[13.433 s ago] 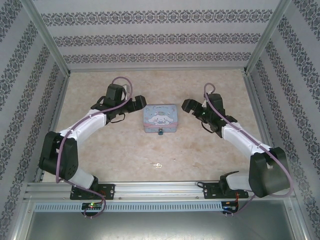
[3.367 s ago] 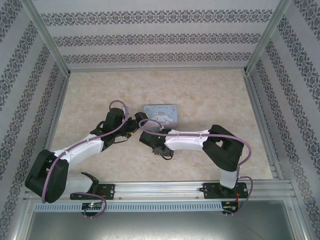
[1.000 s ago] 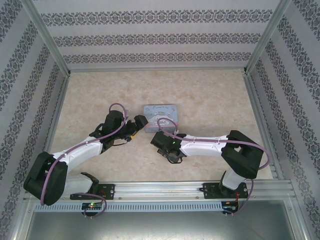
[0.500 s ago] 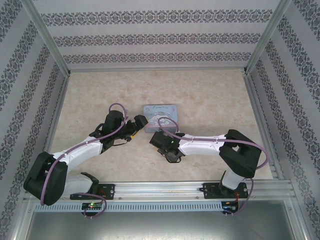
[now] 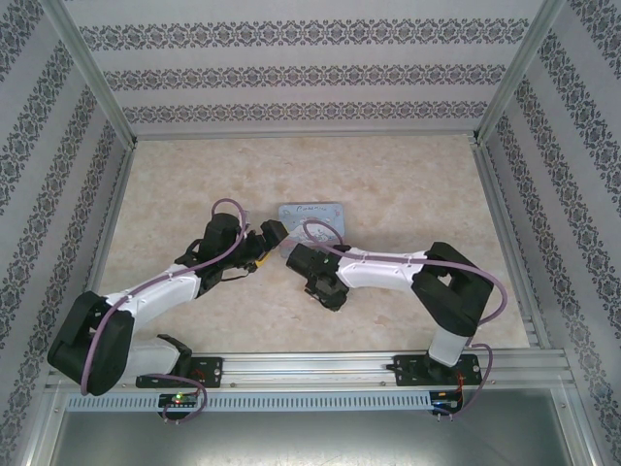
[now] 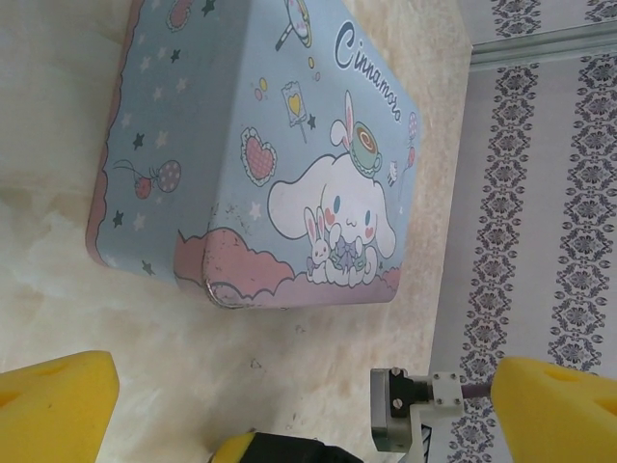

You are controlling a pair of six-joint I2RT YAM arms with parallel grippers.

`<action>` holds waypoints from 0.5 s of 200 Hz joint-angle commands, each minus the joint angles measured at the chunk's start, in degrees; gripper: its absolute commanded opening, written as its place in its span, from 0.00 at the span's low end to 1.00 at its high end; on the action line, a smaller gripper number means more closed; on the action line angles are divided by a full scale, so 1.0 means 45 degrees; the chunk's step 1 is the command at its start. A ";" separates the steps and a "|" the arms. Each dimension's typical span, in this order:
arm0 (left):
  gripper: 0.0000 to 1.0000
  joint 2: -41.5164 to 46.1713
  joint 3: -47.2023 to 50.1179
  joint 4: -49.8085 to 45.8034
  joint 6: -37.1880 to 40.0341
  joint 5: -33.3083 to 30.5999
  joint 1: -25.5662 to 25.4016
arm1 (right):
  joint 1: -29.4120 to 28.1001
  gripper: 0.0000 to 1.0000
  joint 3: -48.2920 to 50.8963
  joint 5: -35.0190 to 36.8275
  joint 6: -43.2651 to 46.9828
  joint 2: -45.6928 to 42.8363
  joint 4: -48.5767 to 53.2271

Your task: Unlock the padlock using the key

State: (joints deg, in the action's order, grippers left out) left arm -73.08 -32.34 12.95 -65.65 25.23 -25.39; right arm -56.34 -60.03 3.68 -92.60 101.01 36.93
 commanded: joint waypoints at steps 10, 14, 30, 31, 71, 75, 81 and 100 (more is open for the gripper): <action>0.99 -0.0336 -0.0026 0.0783 -0.0176 0.0284 0.0127 | 0.0248 0.43 -0.0724 -0.0478 0.0443 0.0695 0.0563; 0.99 -0.0357 -0.0043 0.0791 -0.0199 0.0324 0.0126 | 0.0270 0.43 -0.0773 -0.0536 0.0455 0.0766 0.0587; 0.99 -0.0466 -0.0071 0.0890 -0.0267 0.0441 0.0118 | 0.0376 0.40 -0.1016 -0.0753 0.0559 0.1061 0.0657; 0.99 -0.0473 -0.0075 0.0891 -0.0281 0.0444 0.0126 | 0.0373 0.40 -0.1035 -0.0766 0.0568 0.1075 0.0669; 0.99 -0.0538 -0.0117 0.0797 -0.0333 0.0542 0.0117 | 0.0400 0.23 -0.1263 -0.1164 0.0569 0.1639 0.0368; 0.99 -0.0538 -0.0145 0.0766 -0.0325 0.0559 0.0125 | 0.0391 0.21 -0.1234 -0.1188 0.0531 0.1666 0.0274; 0.99 -0.0556 -0.0175 0.0703 -0.0303 0.0561 0.0130 | 0.0391 0.18 -0.1164 -0.1208 0.0502 0.1691 0.0117; 0.99 -0.0577 -0.0269 0.0509 -0.0229 0.0583 0.0122 | 0.0391 0.06 -0.0897 -0.1071 0.0460 0.1579 -0.0246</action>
State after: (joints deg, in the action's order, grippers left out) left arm -75.33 -32.36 14.24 -66.50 26.92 -25.36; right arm -54.72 -65.60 0.27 -89.97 105.41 43.16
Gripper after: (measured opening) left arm 0.994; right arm 0.114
